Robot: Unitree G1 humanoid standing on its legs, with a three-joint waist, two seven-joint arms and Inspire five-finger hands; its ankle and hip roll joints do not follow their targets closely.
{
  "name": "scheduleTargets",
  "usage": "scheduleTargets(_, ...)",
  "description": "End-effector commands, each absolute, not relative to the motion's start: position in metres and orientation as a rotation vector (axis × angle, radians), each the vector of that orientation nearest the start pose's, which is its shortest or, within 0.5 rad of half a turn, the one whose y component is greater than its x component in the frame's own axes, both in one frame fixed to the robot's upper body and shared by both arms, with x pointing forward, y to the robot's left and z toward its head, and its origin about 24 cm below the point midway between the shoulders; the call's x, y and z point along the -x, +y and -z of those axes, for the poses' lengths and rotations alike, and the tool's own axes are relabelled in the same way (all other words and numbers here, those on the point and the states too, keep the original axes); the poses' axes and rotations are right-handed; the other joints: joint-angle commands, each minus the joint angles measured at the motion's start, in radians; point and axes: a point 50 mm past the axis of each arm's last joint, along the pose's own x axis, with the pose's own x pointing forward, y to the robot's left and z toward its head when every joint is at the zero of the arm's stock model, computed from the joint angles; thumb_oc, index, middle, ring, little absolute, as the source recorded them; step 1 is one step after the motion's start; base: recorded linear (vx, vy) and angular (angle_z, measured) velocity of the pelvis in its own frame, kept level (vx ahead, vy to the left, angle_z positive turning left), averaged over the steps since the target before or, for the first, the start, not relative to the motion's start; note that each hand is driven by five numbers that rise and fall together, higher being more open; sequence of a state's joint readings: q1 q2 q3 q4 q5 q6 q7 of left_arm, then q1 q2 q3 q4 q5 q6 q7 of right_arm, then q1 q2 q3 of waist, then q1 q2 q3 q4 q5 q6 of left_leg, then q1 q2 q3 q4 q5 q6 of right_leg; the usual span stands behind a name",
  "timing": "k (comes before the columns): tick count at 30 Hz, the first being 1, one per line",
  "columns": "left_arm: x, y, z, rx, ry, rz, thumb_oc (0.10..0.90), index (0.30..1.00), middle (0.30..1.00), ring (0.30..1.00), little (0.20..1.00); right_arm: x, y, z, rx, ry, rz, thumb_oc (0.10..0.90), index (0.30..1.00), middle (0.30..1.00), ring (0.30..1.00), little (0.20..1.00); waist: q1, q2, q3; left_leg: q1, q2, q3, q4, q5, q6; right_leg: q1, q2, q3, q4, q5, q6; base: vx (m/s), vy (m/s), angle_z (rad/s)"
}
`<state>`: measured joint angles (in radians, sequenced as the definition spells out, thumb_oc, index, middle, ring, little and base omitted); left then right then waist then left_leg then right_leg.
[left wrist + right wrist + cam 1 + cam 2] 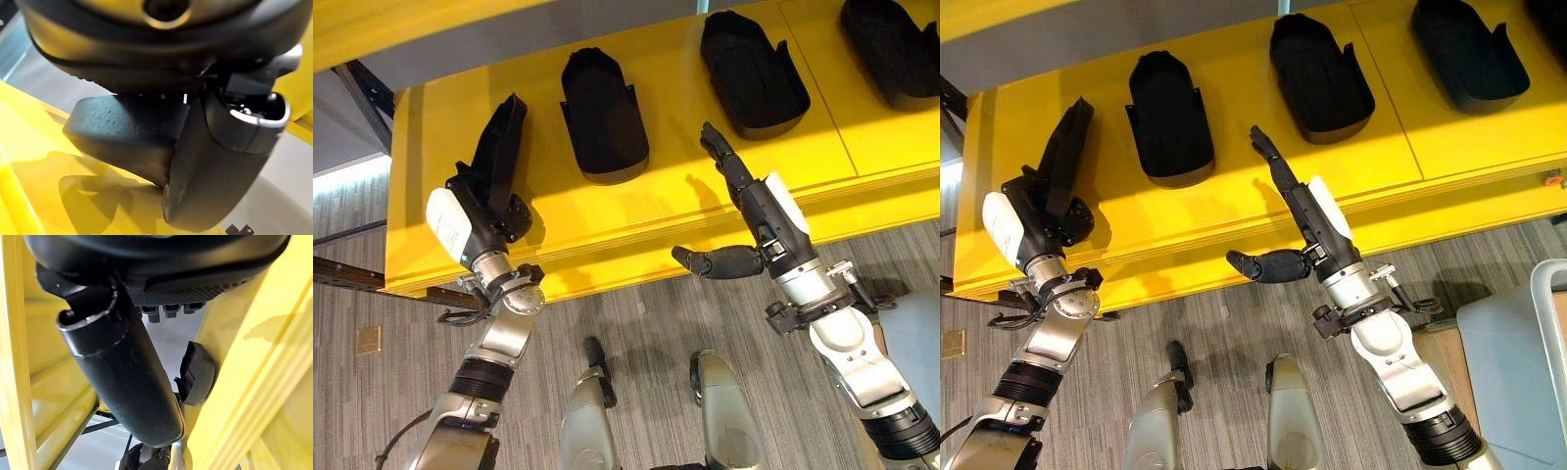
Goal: Move parts from the plastic box to the shelf.
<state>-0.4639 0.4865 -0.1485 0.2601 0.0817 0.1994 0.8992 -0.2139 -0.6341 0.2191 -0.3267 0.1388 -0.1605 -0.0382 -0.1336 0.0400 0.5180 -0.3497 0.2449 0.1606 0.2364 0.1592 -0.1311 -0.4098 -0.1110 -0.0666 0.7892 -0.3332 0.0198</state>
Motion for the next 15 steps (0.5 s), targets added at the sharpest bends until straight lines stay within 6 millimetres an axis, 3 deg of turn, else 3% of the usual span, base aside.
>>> scheduleTargets(1, -0.325, 0.255, -0.201, -0.523, -0.528, -1.006, 0.400, 0.300, 0.300, 0.300, 0.300, -0.236, -0.138, -0.230, 0.370, -0.926, -0.377, 0.900, 1.000, 1.000, 1.000, 1.000, -0.014, -0.041, -0.084, 0.000, -0.009, -0.013, 0.056, -0.091, -0.005, 0.030, 0.002, -0.031, -0.037, 0.012, 0.016, -0.06, -0.012, -0.03)
scheduleTargets(15, -0.352, 0.271, -0.220, -0.574, -0.430, -1.039, 0.400, 0.300, 0.300, 0.300, 0.300, -0.241, -0.125, -0.240, 0.405, -0.942, -0.485, 0.900, 1.000, 1.000, 1.000, 1.000, -0.041, -0.047, -0.060, -0.030, -0.001, 0.013, 0.069, -0.092, -0.004, -0.014, 0.000, -0.024, -0.018, 0.010, 0.013, -0.04, 0.004, -0.01)
